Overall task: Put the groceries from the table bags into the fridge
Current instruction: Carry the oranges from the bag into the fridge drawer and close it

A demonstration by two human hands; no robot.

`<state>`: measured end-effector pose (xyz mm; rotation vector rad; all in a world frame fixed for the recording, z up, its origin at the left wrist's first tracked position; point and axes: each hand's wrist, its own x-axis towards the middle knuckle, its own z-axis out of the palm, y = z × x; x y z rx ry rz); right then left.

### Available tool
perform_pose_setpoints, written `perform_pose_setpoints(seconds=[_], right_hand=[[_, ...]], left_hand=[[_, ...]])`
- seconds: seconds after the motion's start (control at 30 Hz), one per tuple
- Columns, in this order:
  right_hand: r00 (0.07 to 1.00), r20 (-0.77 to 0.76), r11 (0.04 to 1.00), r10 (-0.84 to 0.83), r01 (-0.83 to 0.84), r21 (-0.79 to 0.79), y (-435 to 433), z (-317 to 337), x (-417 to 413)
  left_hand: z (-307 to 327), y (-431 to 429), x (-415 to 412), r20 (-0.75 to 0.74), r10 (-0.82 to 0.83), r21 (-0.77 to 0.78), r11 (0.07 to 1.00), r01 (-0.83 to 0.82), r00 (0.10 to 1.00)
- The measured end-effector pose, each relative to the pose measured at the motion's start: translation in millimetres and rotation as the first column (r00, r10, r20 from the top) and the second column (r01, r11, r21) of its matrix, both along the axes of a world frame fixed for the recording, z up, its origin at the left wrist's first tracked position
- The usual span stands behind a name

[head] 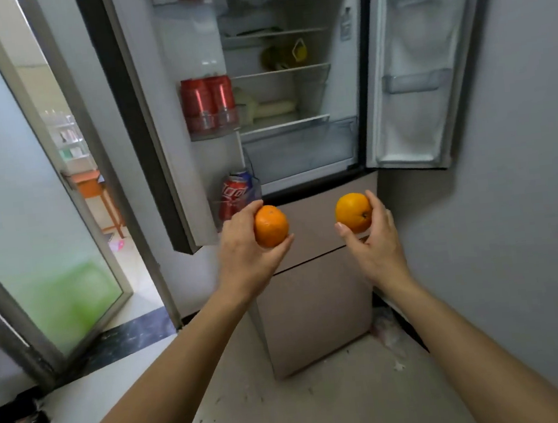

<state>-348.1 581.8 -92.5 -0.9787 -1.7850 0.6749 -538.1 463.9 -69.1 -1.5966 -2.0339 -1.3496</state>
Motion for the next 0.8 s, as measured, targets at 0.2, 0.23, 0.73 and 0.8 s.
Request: perform_pose_setpoints(seconds=[0.2, 0.23, 0.73, 0.8], right_hand=[[0.999, 0.043, 0.999, 0.031, -0.032, 0.016, 103.6, 24.3, 22.9], [0.998, 0.04, 0.999, 0.045, -0.046, 0.021, 119.5, 25.6, 21.2], [0.983, 0.04, 0.98, 0.177, -0.18, 0.085, 378.0, 63.1, -112.6], [0.984, 0.05, 0.981, 0.172, -0.176, 0.087, 417.5, 77.5, -137.2]], left_hand=[[20.2, 93.9, 15.9, -0.029, 0.036, -0.009, 0.999, -0.036, 0.999], [23.5, 109.0, 14.2, -0.039, 0.044, -0.008, 0.999, -0.045, 0.998], [69.1, 386.7, -92.7, 0.087, 0.075, 0.125, 0.988, -0.085, 0.993], [83.9, 426.9, -114.6, 0.128, 0.087, 0.112, 0.989, -0.102, 0.988]])
